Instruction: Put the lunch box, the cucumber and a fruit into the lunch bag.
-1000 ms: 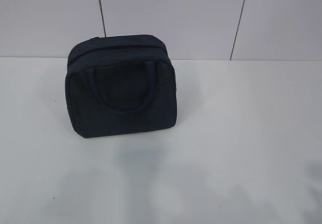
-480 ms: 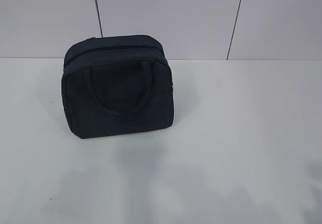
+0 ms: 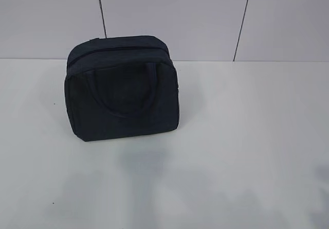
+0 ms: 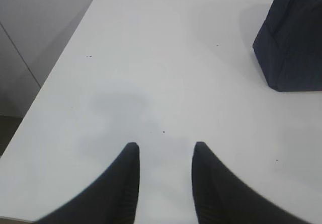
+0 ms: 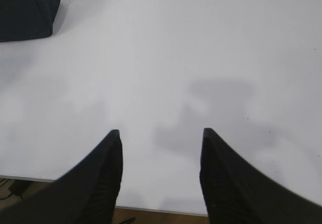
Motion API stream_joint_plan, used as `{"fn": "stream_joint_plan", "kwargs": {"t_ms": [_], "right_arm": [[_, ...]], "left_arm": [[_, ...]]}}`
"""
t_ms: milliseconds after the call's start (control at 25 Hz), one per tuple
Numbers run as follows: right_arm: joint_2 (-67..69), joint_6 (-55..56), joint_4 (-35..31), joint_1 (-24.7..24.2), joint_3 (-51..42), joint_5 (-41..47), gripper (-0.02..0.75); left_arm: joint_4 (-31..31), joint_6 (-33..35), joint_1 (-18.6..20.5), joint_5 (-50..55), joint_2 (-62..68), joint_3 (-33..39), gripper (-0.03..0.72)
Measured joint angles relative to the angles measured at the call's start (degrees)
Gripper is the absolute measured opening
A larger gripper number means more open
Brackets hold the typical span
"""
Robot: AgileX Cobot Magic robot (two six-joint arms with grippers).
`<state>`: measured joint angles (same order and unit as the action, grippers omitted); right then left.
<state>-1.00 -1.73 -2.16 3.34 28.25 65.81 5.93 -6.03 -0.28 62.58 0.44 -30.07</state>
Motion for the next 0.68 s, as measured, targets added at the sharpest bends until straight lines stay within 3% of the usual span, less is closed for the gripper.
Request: {"fn": "stream_joint_plan", "kwargs": {"t_ms": [680], "right_arm": [[0.00, 0.00, 0.00, 0.00, 0.00, 0.00, 0.402]], "left_arm": [[0.00, 0.00, 0.00, 0.00, 0.00, 0.00, 0.240]]}}
